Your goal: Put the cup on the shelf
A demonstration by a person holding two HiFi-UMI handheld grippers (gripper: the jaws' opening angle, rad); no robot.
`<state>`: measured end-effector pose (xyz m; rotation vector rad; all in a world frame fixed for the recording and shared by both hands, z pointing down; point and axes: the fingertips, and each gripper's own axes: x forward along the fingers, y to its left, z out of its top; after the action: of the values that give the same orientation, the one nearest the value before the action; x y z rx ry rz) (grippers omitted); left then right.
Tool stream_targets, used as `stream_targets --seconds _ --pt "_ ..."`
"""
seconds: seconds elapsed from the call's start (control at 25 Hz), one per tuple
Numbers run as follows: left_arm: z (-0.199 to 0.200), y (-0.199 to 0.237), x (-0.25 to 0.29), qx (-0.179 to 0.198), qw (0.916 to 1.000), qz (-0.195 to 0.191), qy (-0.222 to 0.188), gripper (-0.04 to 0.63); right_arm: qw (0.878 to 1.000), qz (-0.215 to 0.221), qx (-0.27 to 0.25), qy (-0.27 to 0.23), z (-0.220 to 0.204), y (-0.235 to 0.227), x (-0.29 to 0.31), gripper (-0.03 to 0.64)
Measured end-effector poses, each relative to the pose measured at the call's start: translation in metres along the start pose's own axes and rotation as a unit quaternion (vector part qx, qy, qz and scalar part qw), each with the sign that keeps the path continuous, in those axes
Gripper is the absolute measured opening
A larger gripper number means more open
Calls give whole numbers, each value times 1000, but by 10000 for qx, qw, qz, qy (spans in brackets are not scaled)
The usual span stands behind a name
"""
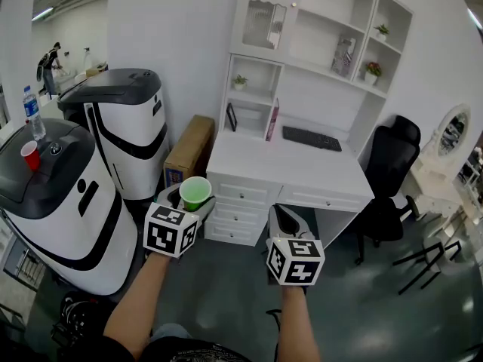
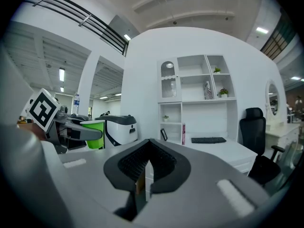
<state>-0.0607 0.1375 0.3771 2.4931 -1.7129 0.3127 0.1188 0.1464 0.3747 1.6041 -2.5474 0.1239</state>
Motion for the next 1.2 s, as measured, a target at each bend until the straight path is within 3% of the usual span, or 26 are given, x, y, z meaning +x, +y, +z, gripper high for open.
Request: stream_targets --seconds 0.6,1.2 --pt "10 23 66 -26 10000 -41 -3 307 9998 -103 -19 156 -6 -37 54 25" --pt "60 125 193 -6 9993 -348 -121 307 9988 -343 -182 289 42 -56 212 25"
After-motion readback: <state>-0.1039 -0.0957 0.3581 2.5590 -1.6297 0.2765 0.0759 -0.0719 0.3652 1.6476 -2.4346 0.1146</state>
